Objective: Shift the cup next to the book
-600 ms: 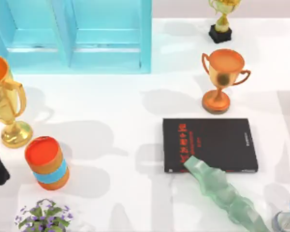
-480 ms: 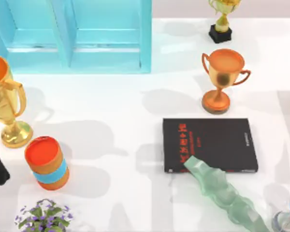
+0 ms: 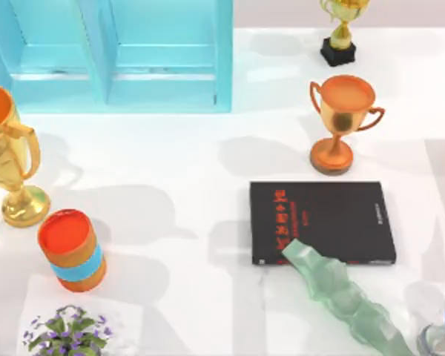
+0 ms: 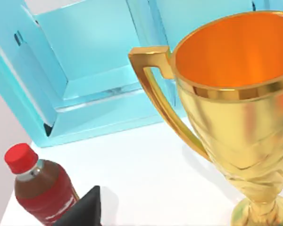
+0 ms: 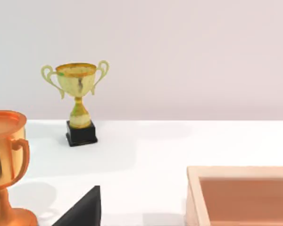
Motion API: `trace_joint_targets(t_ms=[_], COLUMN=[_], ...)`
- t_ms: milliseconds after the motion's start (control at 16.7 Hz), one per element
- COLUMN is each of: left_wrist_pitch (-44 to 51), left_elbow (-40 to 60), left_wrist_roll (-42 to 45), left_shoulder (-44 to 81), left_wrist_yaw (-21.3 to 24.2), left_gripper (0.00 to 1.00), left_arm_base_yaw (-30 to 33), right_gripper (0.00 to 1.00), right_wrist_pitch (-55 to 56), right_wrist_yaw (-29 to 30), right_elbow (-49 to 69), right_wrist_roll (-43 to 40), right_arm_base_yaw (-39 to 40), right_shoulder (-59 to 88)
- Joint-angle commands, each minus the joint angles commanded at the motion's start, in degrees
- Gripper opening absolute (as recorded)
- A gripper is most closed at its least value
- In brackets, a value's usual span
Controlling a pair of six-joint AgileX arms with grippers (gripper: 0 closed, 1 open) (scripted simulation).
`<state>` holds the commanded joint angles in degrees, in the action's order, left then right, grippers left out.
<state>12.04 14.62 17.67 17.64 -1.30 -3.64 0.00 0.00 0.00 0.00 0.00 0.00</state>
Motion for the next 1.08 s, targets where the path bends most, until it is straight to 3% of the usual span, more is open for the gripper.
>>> trace_joint_targets(t_ms=[240, 600, 1080], left_wrist_pitch=[11.6, 31.1, 48.5], left_elbow=[14.5, 34.5, 54.9], left_wrist_roll=[21.9, 64.1, 105.0], left_shoulder=[20.7, 52.1, 71.3], left_wrist_yaw=[0.3, 0.7, 1.8], left_gripper=[1.0, 1.0, 1.0], left_arm_base_yaw=[-4.3, -16.4, -37.0], right_gripper=[1.0, 1.0, 1.0], right_wrist_pitch=[0.0, 0.0, 0.0], right_wrist_yaw=[0.0, 0.0, 0.0], right_elbow=[0.0, 0.0, 0.0], right_wrist_roll=[0.0, 0.0, 0.0], right_arm_base_yaw=[0.0, 0.0, 0.0], right_shoulder=[0.0, 0.0, 0.0])
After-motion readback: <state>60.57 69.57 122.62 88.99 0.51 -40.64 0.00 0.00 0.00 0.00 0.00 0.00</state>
